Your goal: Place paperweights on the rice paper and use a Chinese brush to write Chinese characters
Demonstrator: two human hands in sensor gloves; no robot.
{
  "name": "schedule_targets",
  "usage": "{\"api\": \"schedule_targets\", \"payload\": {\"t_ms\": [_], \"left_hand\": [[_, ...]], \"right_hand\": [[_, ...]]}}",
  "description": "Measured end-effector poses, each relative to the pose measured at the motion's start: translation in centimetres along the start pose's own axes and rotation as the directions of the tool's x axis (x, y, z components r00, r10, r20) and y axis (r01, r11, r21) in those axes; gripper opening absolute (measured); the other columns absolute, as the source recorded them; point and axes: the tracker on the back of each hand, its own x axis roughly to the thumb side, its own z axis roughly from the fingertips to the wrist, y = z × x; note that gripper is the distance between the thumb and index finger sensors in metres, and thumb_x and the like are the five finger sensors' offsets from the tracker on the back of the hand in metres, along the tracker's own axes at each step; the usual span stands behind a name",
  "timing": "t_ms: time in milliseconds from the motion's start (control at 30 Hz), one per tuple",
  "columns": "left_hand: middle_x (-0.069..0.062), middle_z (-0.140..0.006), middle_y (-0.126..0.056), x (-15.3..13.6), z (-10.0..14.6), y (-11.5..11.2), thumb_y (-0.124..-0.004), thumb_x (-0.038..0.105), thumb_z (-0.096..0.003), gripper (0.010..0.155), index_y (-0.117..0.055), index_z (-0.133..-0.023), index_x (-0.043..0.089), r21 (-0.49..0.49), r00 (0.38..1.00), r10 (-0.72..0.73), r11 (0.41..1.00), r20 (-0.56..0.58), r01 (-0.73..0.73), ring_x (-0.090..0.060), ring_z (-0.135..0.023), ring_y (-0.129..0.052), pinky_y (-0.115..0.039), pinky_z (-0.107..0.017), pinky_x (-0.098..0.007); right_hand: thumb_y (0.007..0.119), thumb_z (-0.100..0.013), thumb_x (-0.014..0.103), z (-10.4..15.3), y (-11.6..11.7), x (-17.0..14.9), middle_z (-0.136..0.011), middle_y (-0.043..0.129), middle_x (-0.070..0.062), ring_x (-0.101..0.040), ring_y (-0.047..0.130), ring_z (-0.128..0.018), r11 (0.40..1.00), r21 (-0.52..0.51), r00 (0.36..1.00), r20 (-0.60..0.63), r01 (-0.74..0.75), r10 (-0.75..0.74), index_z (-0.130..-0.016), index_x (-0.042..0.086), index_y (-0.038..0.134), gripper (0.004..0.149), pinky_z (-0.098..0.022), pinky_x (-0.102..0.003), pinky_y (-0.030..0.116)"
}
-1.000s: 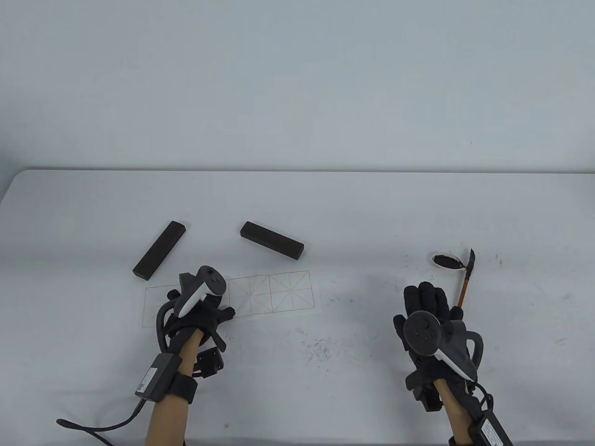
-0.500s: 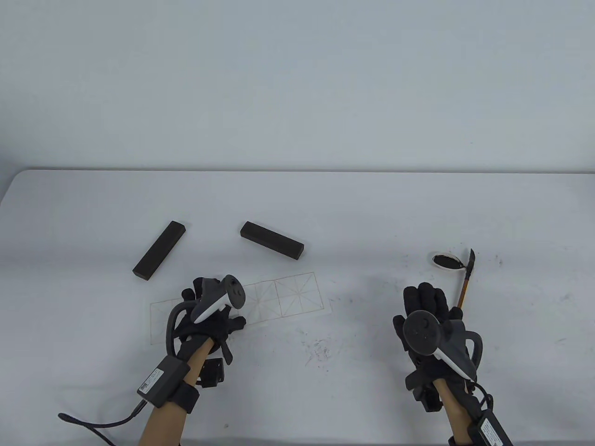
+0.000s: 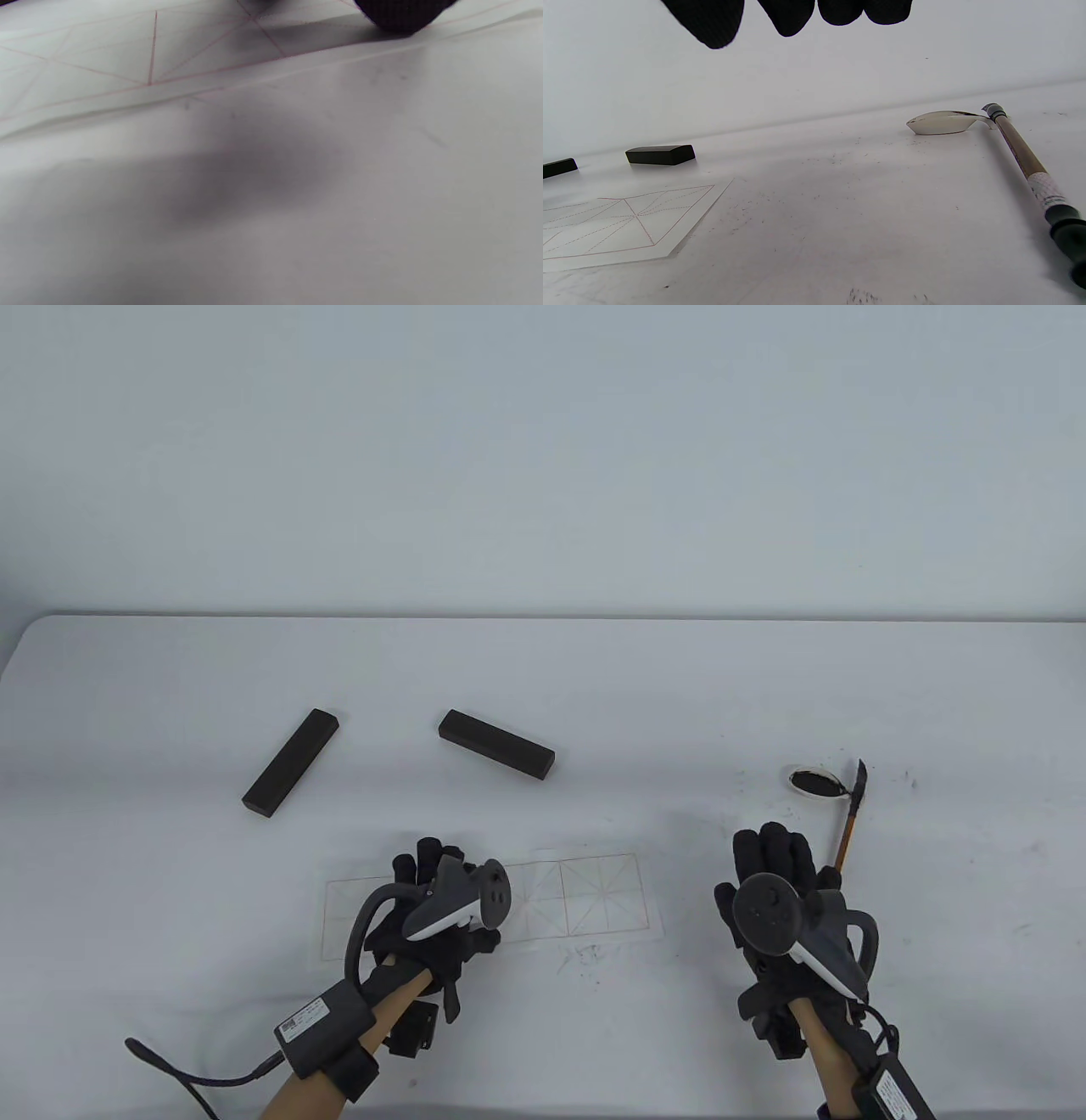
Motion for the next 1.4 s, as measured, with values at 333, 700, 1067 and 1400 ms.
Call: {"api": "schedule_targets", "payload": {"t_ms": [333,700,1067,1400], "left_hand": [[-0.007,-0.125,-0.006,2.2,1.4,-0.4,-0.055,0.060,-0.0497,0.090,-0.014,-0.118,0.019,0.011,0.997,-0.051,0.999,0.059,0.050,-0.038,-0.112,0.006,-0.002,-0.079,-0.058],[-0.008,-0.125,-0.005,2.5,1.9,-0.7,-0.055,0.060,-0.0497,0.091,-0.012,-0.118,0.019,0.019,0.996,-0.046,0.999,0.076,0.045,-0.039,-0.112,0.006,-0.002,-0.079,-0.059],[-0.009,-0.125,-0.004,2.6,2.0,-0.7,-0.054,0.061,-0.0501,0.091,-0.011,-0.118,0.019,0.014,0.996,-0.044,0.999,0.079,0.043,-0.041,-0.112,0.006,-0.003,-0.079,-0.059],[-0.008,-0.125,-0.002,0.9,2.7,0.8,-0.055,0.061,-0.0498,0.092,-0.009,-0.119,0.021,0.048,0.996,0.044,0.998,0.074,-0.048,-0.040,-0.112,0.007,-0.002,-0.079,-0.059]], "right_hand": [[0.063,-0.059,0.036,0.0,0.0,0.1,-0.115,0.027,-0.028,-0.052,0.033,-0.104,1.000,0.008,1.000,0.006,0.001,-0.001,-0.112,0.005,0.038,0.067,-0.064,-0.078,0.036],[0.063,-0.059,0.036,0.1,0.1,0.2,-0.115,0.027,-0.028,-0.052,0.033,-0.104,1.000,0.019,1.000,0.008,-0.001,0.001,-0.112,0.005,0.038,0.067,-0.064,-0.078,0.036],[0.063,-0.059,0.036,0.1,0.1,0.2,-0.115,0.027,-0.028,-0.053,0.033,-0.104,1.000,0.026,1.000,0.006,0.000,0.000,-0.112,0.005,0.038,0.067,-0.064,-0.078,0.036],[0.063,-0.059,0.036,0.0,0.1,0.1,-0.114,0.027,-0.029,-0.053,0.033,-0.103,1.000,0.025,1.000,0.002,0.011,-0.011,-0.112,0.005,0.038,0.067,-0.064,-0.078,0.036]]}}
